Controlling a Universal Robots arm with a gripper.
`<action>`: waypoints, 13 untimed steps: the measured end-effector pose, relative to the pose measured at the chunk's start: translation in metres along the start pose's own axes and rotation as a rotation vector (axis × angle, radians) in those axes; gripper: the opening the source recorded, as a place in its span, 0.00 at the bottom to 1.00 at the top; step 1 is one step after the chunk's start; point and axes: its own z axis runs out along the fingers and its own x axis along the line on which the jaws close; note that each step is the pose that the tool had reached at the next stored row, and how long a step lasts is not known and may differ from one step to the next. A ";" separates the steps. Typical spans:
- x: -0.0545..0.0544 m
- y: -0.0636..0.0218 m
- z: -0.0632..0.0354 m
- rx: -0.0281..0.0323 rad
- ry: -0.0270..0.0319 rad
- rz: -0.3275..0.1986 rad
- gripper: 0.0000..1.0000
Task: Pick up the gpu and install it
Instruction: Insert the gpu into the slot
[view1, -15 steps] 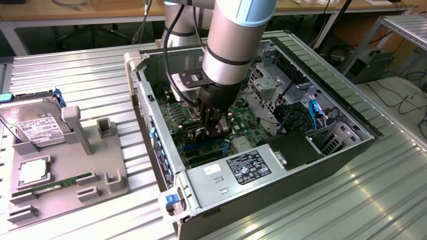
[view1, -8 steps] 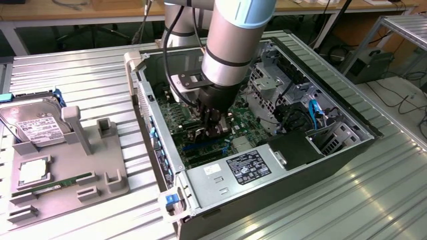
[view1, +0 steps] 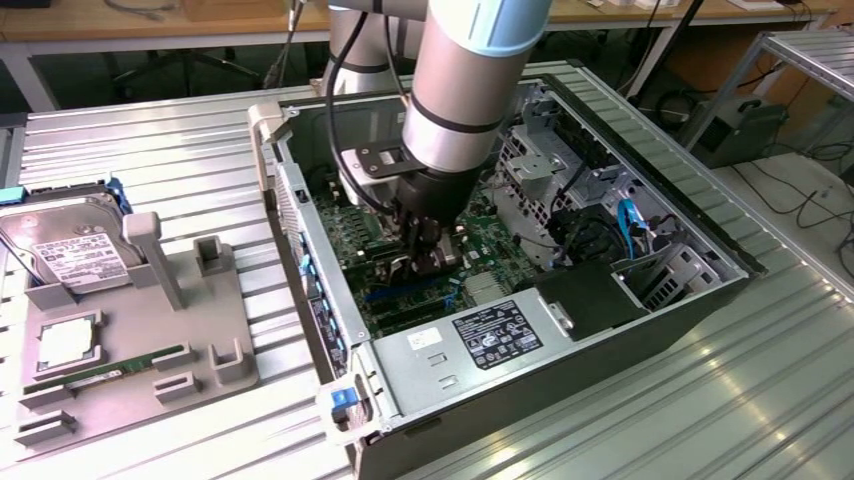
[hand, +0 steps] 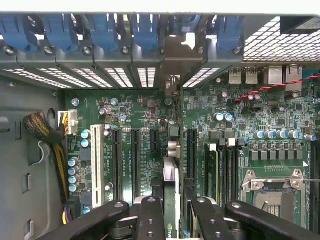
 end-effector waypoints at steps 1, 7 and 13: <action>0.000 0.0000 0.0004 0.0001 -0.0002 0.000 0.26; 0.000 0.0001 0.0032 -0.0001 0.0006 0.000 0.26; 0.000 -0.0001 0.0045 0.0002 0.0003 0.000 0.26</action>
